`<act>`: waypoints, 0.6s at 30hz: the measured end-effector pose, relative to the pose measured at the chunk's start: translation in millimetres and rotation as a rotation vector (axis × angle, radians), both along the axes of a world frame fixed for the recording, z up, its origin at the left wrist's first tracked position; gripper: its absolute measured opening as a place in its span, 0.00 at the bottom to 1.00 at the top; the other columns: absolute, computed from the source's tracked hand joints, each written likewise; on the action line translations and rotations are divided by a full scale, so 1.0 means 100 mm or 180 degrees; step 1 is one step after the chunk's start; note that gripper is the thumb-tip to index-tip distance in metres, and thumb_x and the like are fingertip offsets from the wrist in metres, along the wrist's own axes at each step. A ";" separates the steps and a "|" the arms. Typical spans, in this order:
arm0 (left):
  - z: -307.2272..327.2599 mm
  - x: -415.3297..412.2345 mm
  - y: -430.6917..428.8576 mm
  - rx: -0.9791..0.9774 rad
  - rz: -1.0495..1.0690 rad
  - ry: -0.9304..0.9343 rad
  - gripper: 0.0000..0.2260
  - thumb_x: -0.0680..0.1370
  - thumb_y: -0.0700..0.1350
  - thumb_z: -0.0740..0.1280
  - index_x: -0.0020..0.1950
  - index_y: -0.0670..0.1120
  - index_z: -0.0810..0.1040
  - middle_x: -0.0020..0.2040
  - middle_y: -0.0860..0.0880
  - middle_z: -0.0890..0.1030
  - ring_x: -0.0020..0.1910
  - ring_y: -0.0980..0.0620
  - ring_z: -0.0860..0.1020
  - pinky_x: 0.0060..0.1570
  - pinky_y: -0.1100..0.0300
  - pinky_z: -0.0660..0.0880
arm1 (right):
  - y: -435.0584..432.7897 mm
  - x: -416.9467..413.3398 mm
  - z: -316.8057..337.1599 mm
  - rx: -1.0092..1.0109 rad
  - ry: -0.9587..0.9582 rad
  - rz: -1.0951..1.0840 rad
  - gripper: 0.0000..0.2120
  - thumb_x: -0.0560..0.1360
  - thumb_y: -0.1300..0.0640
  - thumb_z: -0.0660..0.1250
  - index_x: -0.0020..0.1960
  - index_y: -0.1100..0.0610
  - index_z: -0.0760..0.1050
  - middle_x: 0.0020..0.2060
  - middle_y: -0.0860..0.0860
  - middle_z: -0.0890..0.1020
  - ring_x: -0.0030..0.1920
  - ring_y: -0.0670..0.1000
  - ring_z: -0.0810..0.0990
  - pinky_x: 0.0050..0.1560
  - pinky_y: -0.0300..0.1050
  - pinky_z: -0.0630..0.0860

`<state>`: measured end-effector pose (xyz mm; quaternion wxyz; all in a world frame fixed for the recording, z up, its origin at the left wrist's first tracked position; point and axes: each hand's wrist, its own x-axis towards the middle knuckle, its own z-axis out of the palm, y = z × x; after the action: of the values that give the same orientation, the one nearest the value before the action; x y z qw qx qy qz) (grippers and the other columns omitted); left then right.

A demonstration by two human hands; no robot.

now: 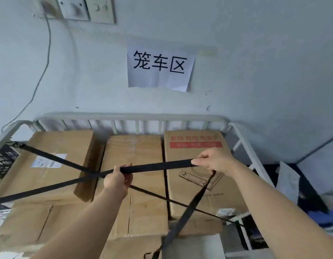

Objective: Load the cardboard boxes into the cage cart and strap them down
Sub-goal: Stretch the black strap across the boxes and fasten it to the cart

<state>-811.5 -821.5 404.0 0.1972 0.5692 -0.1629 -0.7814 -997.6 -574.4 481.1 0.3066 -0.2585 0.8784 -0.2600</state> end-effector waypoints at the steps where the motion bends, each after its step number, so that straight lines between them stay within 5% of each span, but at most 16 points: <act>1: 0.04 -0.10 0.07 -0.0037 -0.0073 0.0015 0.07 0.81 0.45 0.62 0.50 0.42 0.76 0.48 0.43 0.84 0.44 0.48 0.82 0.38 0.57 0.78 | 0.12 -0.07 0.02 -0.0005 0.0020 -0.0068 0.16 0.66 0.34 0.69 0.42 0.46 0.81 0.29 0.46 0.79 0.30 0.46 0.77 0.42 0.47 0.77; 5: 0.17 -0.42 0.44 -0.0053 -0.0608 -0.0020 0.13 0.80 0.48 0.63 0.47 0.37 0.76 0.42 0.39 0.84 0.42 0.45 0.83 0.39 0.56 0.80 | 0.58 -0.36 0.09 -0.0120 0.0012 -0.0367 0.09 0.70 0.42 0.70 0.44 0.46 0.81 0.36 0.42 0.83 0.32 0.45 0.79 0.39 0.42 0.76; 10: 0.28 -0.78 0.91 -0.0718 -0.2554 -0.0054 0.24 0.83 0.54 0.55 0.50 0.35 0.79 0.43 0.41 0.85 0.34 0.49 0.83 0.28 0.61 0.75 | 0.87 -0.80 0.06 -0.0356 0.0205 -0.0689 0.02 0.72 0.49 0.70 0.42 0.45 0.79 0.38 0.41 0.81 0.35 0.43 0.78 0.38 0.39 0.73; 13: 0.36 -1.10 1.13 -0.2055 -0.3150 -0.0090 0.15 0.81 0.52 0.61 0.48 0.43 0.82 0.40 0.47 0.86 0.32 0.53 0.81 0.27 0.64 0.73 | 0.91 -1.08 0.02 -0.0310 0.0200 -0.0538 0.02 0.72 0.48 0.70 0.42 0.44 0.78 0.40 0.41 0.81 0.36 0.40 0.76 0.35 0.36 0.69; 15: 0.40 -1.37 1.27 -0.3430 -0.3133 -0.0319 0.07 0.78 0.52 0.67 0.50 0.51 0.81 0.43 0.55 0.85 0.40 0.56 0.80 0.35 0.67 0.75 | 0.95 -1.29 0.00 -0.0248 0.0188 -0.0363 0.02 0.72 0.47 0.70 0.42 0.44 0.78 0.40 0.40 0.81 0.35 0.40 0.76 0.35 0.36 0.68; 18: 0.40 -1.83 1.47 -0.4421 -0.4299 -0.0693 0.17 0.78 0.55 0.65 0.66 0.56 0.73 0.56 0.58 0.78 0.54 0.55 0.77 0.54 0.59 0.74 | 1.01 -1.61 -0.05 -0.0250 0.0096 -0.0158 0.04 0.72 0.46 0.70 0.43 0.45 0.79 0.40 0.39 0.81 0.32 0.37 0.77 0.33 0.34 0.68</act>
<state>-994.4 -674.3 443.9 -0.0168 0.1821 -0.8967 -0.4030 -1158.5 -473.0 476.1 0.2765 -0.2523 0.8782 -0.2978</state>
